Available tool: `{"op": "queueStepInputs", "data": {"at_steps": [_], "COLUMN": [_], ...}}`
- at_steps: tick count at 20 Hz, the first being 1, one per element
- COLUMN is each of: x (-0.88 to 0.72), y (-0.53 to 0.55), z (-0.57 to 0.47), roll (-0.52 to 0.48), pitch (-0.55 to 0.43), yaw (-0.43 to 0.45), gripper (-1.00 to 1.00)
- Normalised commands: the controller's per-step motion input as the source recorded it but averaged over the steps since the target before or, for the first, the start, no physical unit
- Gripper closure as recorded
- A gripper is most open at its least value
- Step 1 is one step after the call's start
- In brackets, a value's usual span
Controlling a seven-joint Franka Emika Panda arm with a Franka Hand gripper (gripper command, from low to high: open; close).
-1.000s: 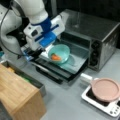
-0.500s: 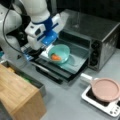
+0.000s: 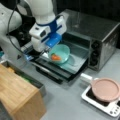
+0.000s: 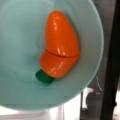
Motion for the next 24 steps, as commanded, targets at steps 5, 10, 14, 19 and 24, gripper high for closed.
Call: {"op": "queueStepInputs", "data": {"at_steps": [5, 10, 14, 19, 24], "x": [0.03, 0.03, 0.02, 0.04, 0.07], "y": [0.06, -0.02, -0.04, -0.06, -0.10], "z": [0.08, 0.07, 0.07, 0.08, 0.04], "roll": [-0.122, -0.113, -0.114, -0.115, -0.113], "pitch": [0.072, 0.054, 0.066, 0.071, 0.052], "yaw": [0.084, 0.089, 0.085, 0.083, 0.107], "gripper": [-1.00, -1.00, -1.00, -1.00, -1.00]}}
